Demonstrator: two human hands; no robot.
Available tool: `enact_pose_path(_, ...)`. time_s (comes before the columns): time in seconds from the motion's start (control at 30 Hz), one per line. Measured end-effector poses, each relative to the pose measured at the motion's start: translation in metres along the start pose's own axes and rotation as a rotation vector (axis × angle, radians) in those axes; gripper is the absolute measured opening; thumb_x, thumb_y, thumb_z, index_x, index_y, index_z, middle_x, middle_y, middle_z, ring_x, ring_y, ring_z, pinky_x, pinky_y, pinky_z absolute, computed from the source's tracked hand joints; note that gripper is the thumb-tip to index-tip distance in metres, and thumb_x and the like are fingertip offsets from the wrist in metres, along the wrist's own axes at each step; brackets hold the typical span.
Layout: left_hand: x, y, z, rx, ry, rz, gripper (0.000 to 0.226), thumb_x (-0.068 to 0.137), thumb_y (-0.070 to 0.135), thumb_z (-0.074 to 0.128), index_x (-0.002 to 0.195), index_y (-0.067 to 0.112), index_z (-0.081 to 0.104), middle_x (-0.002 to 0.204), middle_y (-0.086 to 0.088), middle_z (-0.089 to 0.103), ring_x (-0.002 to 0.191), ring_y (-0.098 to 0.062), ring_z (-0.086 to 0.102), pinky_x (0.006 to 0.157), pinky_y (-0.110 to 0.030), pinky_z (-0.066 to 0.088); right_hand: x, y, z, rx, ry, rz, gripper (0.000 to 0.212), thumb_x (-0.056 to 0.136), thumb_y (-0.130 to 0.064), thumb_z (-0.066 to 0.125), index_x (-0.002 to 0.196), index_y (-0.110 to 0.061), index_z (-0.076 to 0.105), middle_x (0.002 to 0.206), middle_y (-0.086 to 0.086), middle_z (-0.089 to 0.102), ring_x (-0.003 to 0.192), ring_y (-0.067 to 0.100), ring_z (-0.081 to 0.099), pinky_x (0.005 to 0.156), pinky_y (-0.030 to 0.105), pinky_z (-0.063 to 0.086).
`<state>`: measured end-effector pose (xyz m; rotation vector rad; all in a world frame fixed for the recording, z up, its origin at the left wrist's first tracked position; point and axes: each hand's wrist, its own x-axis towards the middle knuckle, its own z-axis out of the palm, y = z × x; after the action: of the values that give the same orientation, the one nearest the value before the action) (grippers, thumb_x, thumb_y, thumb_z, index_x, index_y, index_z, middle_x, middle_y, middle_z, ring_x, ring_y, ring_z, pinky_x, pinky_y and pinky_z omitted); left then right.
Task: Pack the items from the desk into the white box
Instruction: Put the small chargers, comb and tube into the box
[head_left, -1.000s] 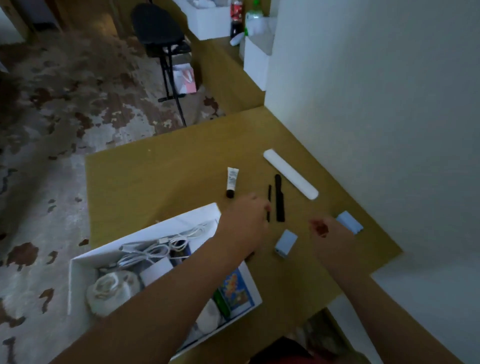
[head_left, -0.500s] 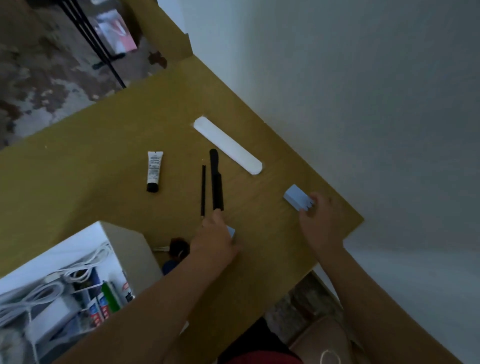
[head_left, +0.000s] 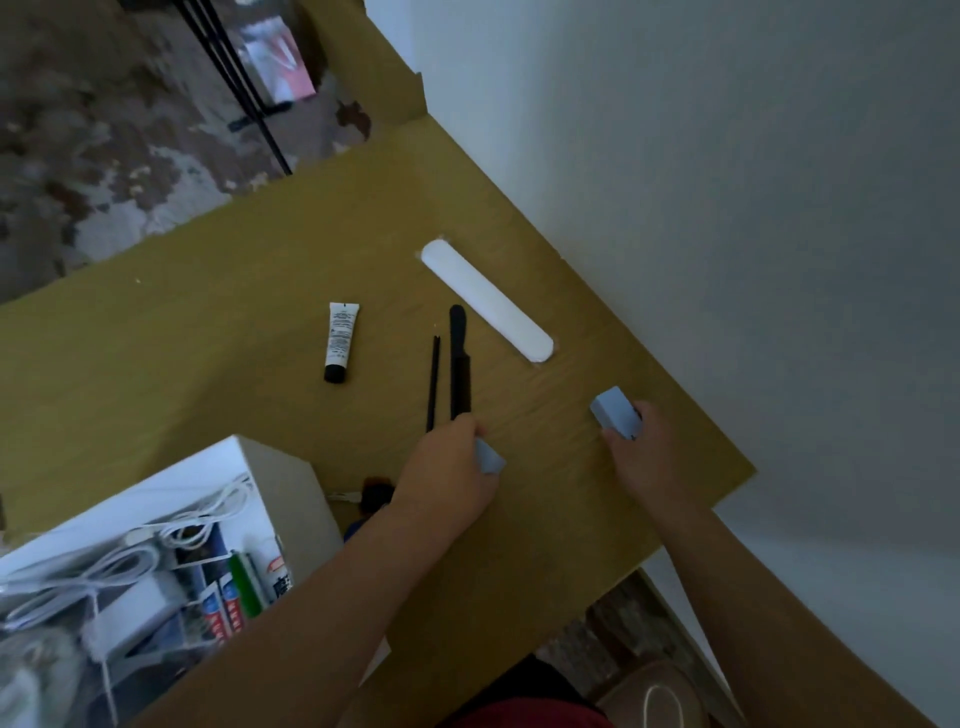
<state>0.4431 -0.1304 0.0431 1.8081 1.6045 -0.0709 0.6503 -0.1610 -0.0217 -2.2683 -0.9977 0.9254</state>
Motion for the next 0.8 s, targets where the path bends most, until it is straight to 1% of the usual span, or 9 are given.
enact_pose_path(0.1, -0.019, 0.0, -0.028, -0.075, 0.057, 0.087, 0.053, 0.081, 0.028, 0.069, 0.128, 0.025, 0.046, 0.127, 0.001, 0.054, 0.111, -0.011, 0.054, 0.09, -0.025, 0.049, -0.011, -0.016, 0.003, 0.011, -0.044, 0.004, 0.047, 0.089, -0.023, 0.058, 0.131, -0.008, 0.044, 0.126, 0.014, 0.054, 0.111, 0.028, 0.053, 0.088, 0.039, 0.046)
enact_pose_path(0.2, -0.041, -0.007, -0.058, -0.14, 0.17, 0.157, 0.053, 0.078, 0.03, 0.072, 0.126, 0.029, 0.048, 0.123, 0.004, 0.057, 0.098, -0.002, 0.05, 0.078, -0.012, 0.042, -0.03, -0.041, 0.011, 0.038, -0.078, -0.056, 0.043, 0.087, -0.019, 0.061, 0.126, -0.006, 0.049, 0.116, 0.013, 0.058, 0.096, 0.021, 0.052, 0.073, 0.03, 0.043)
enact_pose_path(0.27, -0.057, -0.016, -0.078, -0.203, 0.268, 0.167, 0.056, 0.076, 0.031, 0.074, 0.126, 0.03, 0.049, 0.121, 0.004, 0.059, 0.093, 0.0, 0.047, 0.072, -0.009, 0.037, -0.046, -0.064, 0.019, 0.051, -0.118, -0.1, 0.041, 0.086, -0.018, 0.063, 0.123, -0.007, 0.051, 0.107, 0.007, 0.057, 0.091, 0.018, 0.052, 0.064, 0.026, 0.042)
enact_pose_path(0.43, -0.099, -0.071, -0.118, -0.365, 0.466, 0.02, 0.064, 0.069, 0.034, 0.078, 0.126, 0.03, 0.05, 0.115, 0.007, 0.063, 0.088, 0.002, 0.051, 0.066, -0.009, 0.04, -0.096, -0.136, 0.048, 0.078, -0.198, -0.305, 0.032, 0.085, -0.016, 0.064, 0.115, -0.007, 0.057, 0.111, 0.01, 0.061, 0.087, 0.013, 0.054, 0.066, 0.024, 0.043)
enact_pose_path(0.5, -0.12, -0.099, -0.129, -0.392, 0.507, -0.064, 0.056, 0.067, 0.036, 0.079, 0.118, 0.032, 0.057, 0.102, 0.013, 0.064, 0.076, 0.007, 0.054, 0.055, -0.003, 0.037, -0.118, -0.163, 0.061, 0.101, -0.228, -0.359, 0.042, 0.085, -0.017, 0.064, 0.124, -0.007, 0.054, 0.12, 0.009, 0.058, 0.097, 0.017, 0.055, 0.068, 0.023, 0.043)
enact_pose_path(0.57, -0.143, -0.128, -0.137, -0.445, 0.544, -0.132, 0.052, 0.065, 0.036, 0.08, 0.113, 0.034, 0.062, 0.086, 0.023, 0.06, 0.069, 0.011, 0.056, 0.046, -0.004, 0.039, -0.14, -0.185, 0.074, 0.118, -0.269, -0.411, 0.047, 0.085, -0.019, 0.064, 0.129, -0.01, 0.05, 0.124, 0.008, 0.056, 0.106, 0.02, 0.055, 0.073, 0.025, 0.044)
enact_pose_path(0.63, -0.167, -0.156, -0.142, -0.495, 0.592, -0.181, 0.051, 0.064, 0.035, 0.081, 0.112, 0.034, 0.065, 0.081, 0.026, 0.059, 0.064, 0.013, 0.059, 0.042, -0.003, 0.04, -0.162, -0.202, 0.086, 0.127, -0.311, -0.503, 0.042, 0.085, -0.021, 0.064, 0.125, -0.013, 0.054, 0.116, 0.006, 0.059, 0.099, 0.017, 0.056, 0.07, 0.026, 0.044)
enact_pose_path(0.7, -0.19, -0.182, -0.146, -0.468, 0.643, -0.235, 0.053, 0.063, 0.037, 0.081, 0.113, 0.036, 0.066, 0.082, 0.024, 0.061, 0.063, 0.01, 0.06, 0.047, -0.003, 0.041, -0.182, -0.214, 0.098, 0.126, -0.371, -0.572, 0.039, 0.083, -0.023, 0.064, 0.121, -0.017, 0.056, 0.109, 0.002, 0.062, 0.093, 0.014, 0.058, 0.066, 0.026, 0.044)
enact_pose_path(0.8, -0.217, -0.215, -0.144, -0.445, 0.648, -0.301, 0.058, 0.061, 0.04, 0.082, 0.116, 0.035, 0.065, 0.089, 0.023, 0.063, 0.07, 0.016, 0.053, 0.059, 0.0, 0.039, -0.204, -0.218, 0.117, 0.151, -0.49, -0.6, 0.037, 0.081, -0.022, 0.068, 0.117, -0.02, 0.059, 0.106, 0.003, 0.064, 0.091, 0.014, 0.062, 0.07, 0.031, 0.05)
